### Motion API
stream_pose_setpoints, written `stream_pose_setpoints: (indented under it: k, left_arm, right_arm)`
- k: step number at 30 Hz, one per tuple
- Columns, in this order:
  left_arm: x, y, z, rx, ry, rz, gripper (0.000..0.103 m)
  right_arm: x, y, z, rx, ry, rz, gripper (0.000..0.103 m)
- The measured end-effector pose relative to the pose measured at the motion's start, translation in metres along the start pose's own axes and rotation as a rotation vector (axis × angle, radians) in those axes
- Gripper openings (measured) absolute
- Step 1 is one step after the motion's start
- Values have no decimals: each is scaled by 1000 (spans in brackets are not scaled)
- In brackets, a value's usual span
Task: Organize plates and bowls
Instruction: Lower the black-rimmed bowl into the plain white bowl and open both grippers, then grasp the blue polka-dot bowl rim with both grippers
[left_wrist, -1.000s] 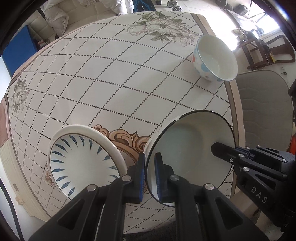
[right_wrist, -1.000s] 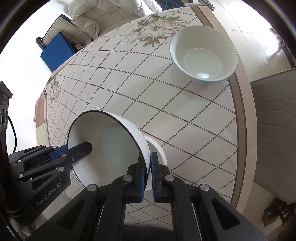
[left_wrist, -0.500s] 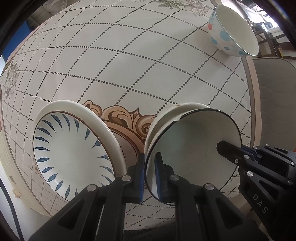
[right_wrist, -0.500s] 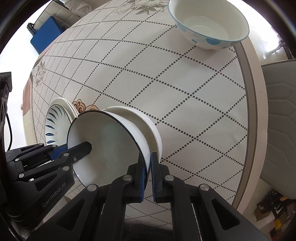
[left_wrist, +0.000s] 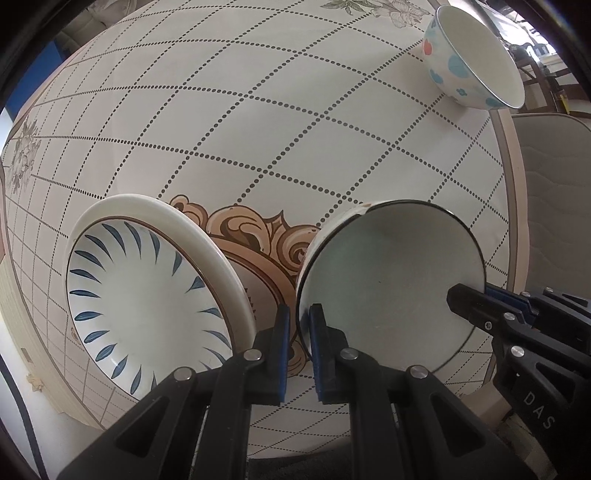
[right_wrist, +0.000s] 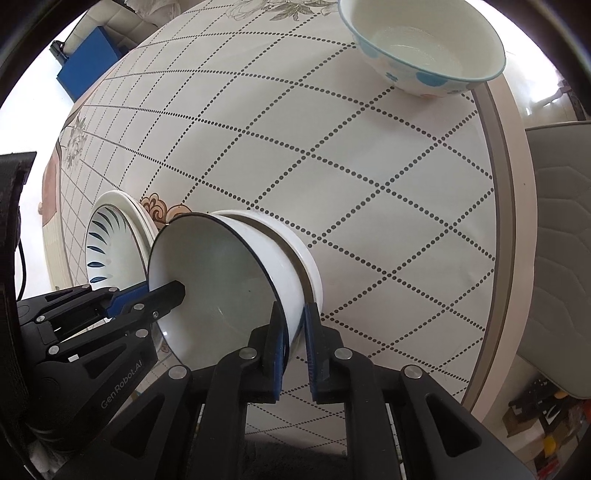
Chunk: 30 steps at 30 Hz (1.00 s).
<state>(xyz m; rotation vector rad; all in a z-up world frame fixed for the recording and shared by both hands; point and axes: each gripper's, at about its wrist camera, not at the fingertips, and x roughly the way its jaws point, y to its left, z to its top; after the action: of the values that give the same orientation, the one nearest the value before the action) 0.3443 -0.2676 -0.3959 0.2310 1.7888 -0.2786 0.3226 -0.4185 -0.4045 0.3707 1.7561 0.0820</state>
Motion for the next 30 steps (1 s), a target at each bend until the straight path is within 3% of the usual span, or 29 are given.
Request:
stream_pose_setpoints:
  k: [13,16,23,24,26,27,28,30]
  left_arm:
    - [-8,-4,-19,-13,-30,36,10]
    - [-25,-3,-25,-55,-84,33,10]
    - [-86,5,-26,-136,-268,21,26]
    - [-95,4,-22,-144,-294,12,31]
    - [-110,5,-9,-159,-331,-12,40]
    - [-115,1,-2,-160,-342,-20,45]
    - [-117,-4,8,-160,-352,-35,48]
    - [-123,-12,28,-157,-353,-54,52]
  right_arm:
    - [-7,0,-9,-30,-29,1,8]
    - [-10,1,-10,-31,-37,6,8]
    - [-50,-6,-11,-40,-152,-9,9]
    - [-57,-10,-9,-33,-169,-10,14]
    - [-73,-22,-3,-15,-196,-1,39]
    - [-80,-27,1,-5,-210,11,68]
    - [-87,-33,6,0,-227,29,88]
    - [-99,-46,16,16,-250,36,91]
